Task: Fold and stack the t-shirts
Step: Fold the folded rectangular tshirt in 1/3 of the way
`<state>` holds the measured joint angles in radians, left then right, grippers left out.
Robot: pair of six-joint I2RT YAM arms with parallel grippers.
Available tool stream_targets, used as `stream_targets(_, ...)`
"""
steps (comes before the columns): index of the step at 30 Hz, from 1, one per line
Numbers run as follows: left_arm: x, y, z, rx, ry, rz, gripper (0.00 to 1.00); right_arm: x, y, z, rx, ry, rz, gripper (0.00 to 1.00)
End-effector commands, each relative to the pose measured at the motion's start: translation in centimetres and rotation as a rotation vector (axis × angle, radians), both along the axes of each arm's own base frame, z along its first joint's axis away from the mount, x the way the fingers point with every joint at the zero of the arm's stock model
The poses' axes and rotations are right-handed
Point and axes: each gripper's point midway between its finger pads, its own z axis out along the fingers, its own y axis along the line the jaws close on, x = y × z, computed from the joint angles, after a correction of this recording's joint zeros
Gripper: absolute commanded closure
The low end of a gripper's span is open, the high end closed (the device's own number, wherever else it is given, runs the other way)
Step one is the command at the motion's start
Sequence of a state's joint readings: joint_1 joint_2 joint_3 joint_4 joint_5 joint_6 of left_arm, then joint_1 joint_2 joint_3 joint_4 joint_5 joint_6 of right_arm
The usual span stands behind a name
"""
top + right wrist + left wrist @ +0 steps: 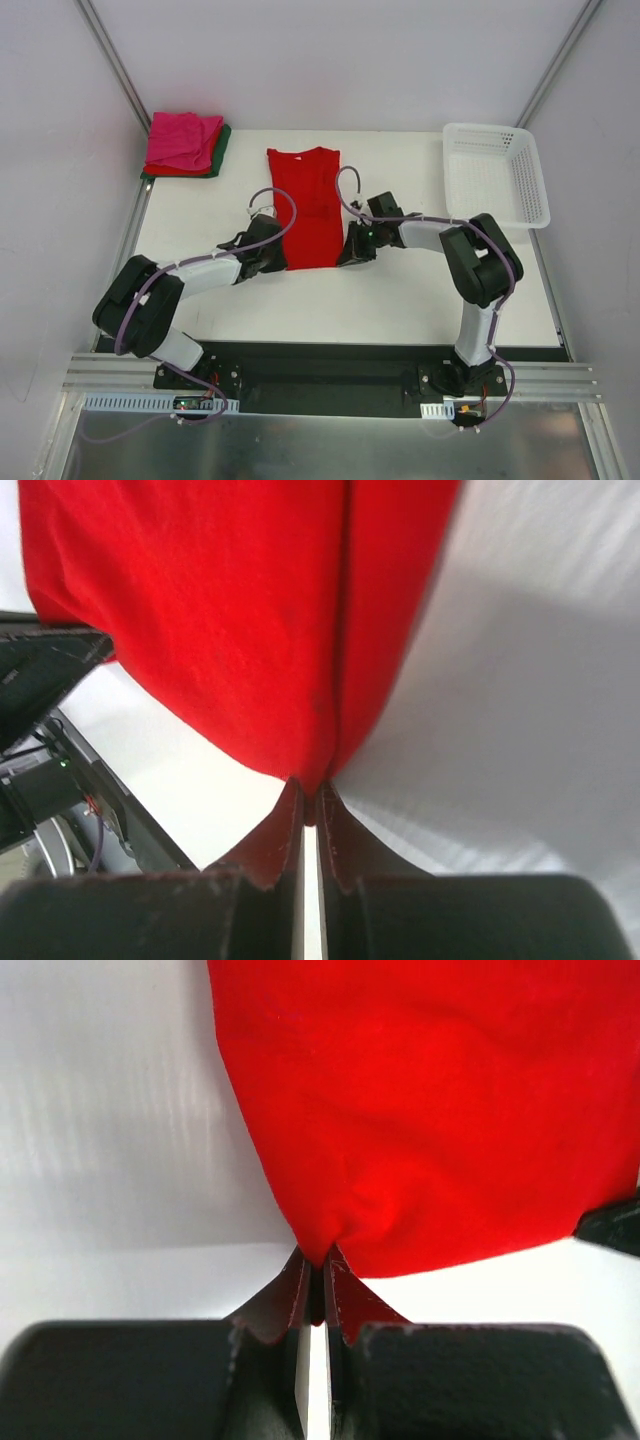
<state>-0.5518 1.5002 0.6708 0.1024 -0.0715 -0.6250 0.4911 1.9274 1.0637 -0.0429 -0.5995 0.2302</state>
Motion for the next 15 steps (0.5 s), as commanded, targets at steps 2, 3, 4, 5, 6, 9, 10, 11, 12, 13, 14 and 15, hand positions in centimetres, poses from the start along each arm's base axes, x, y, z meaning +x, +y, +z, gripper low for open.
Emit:
stream_targets(2, -1.6, 1.9, 0.3, 0.089, -0.001, -0.025, 1.0, -4.2, 0.9, 0.1, -0.083, 0.023, 0.043, 0.99)
stream_targets(3, -1.7, 2.1, 0.4, 0.092, -0.005, -0.024, 1.0, -5.2, 1.7, 0.1, -0.092, 0.019, 0.065, 0.99)
stream_targets(4, -1.7, 2.1, 0.5, 0.093, -0.012, -0.025, 1.0, -5.9, 2.1, 0.1, -0.097, 0.025, 0.079, 0.99)
stream_targets(5, -2.1, 2.4, 0.3, 0.107, 0.003, -0.027, 1.0, -6.4, 2.4, 0.1, -0.106, 0.024, 0.08, 0.99)
stream_targets(6, -2.3, 2.5, 0.2, 0.111, 0.006, -0.028, 1.0, -7.4, 3.1, 0.1, -0.115, 0.024, 0.106, 0.99)
stream_targets(9, -2.7, 2.8, 0.2, 0.11, 0.012, -0.027, 1.0, -8.8, 3.6, 0.1, -0.132, 0.028, 0.117, 0.99)
stream_targets(10, -2.8, 2.8, 0.5, 0.104, 0.007, -0.029, 0.99, -8.9, 3.7, 0.2, -0.135, 0.024, 0.115, 0.94)
stream_targets(11, -3.0, 2.8, 0.5, 0.105, 0.01, -0.032, 0.91, -8.9, 3.4, 0.1, -0.151, 0.018, 0.103, 0.89)
stream_targets(12, -3.4, 3.1, 0.3, 0.107, 0.015, -0.031, 0.84, -9.2, 3.0, 0.4, -0.156, 0.013, 0.098, 0.82)
stream_targets(13, -3.5, 3.2, 0.7, 0.099, 0.007, -0.028, 0.74, -9.2, 2.7, 0.6, -0.164, 0.007, 0.095, 0.7)
stream_targets(14, -3.8, 3.3, 0.7, 0.097, 0.008, -0.028, 0.62, -9.2, 2.3, 0.7, -0.179, -0.002, 0.09, 0.64)
stream_targets(15, -4.3, 3.6, 0.5, 0.101, 0.02, -0.027, 0.4, -9.2, 1.5, 0.7, -0.219, -0.013, 0.075, 0.6)
